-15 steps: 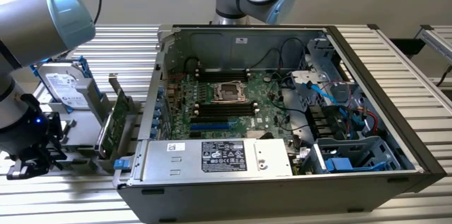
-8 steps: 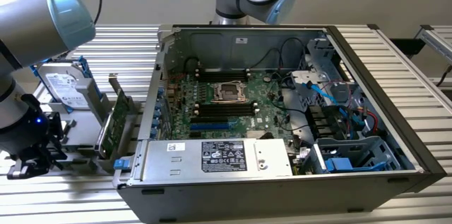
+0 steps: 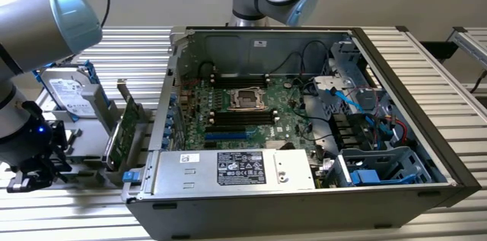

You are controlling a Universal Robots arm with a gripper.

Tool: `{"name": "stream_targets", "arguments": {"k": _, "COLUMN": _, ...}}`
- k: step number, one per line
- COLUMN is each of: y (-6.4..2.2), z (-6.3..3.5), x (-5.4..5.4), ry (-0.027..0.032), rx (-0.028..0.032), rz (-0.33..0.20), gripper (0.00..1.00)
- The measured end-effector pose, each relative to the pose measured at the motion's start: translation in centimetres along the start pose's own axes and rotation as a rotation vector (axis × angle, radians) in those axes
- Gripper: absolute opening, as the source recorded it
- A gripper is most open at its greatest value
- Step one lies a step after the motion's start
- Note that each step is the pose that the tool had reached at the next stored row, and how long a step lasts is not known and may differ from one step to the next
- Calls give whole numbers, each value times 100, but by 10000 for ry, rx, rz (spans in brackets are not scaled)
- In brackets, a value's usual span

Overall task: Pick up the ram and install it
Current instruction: 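Pick up the ram and move it above insertion slot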

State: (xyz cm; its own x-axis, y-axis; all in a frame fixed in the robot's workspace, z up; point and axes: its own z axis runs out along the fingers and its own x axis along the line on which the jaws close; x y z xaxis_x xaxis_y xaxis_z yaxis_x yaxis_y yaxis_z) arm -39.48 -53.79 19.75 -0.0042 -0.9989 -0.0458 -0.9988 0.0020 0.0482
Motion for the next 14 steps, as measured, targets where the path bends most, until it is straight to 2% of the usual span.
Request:
{"name": "stream_targets", "arguments": {"k": 2, "y": 2, "z": 2, "x": 0, "ry": -1, "rx": 1, "rz": -1, "gripper": 28}}
{"name": "stream_targets", "arguments": {"k": 3, "y": 3, "z": 3, "x": 0, "ry": -1, "rx": 1, "rz": 0, "gripper": 21}}
{"name": "stream_targets", "arguments": {"k": 8, "y": 6, "z": 10, "x": 0, "ry": 0, "rx": 0, "rz": 0, "gripper": 21}}
{"name": "stream_targets", "arguments": {"k": 10, "y": 6, "z": 11, "x": 1, "ry": 2, "rx": -2, "rz": 0, "gripper": 18}}
{"name": "stream_targets", "arguments": {"k": 11, "y": 7, "z": 11, "x": 1, "ry": 2, "rx": -2, "rz": 0, "gripper": 13}}
{"name": "stream_targets", "arguments": {"k": 14, "y": 6, "z": 13, "x": 1, "ry": 1, "rx": -2, "rz": 0, "gripper": 13}}
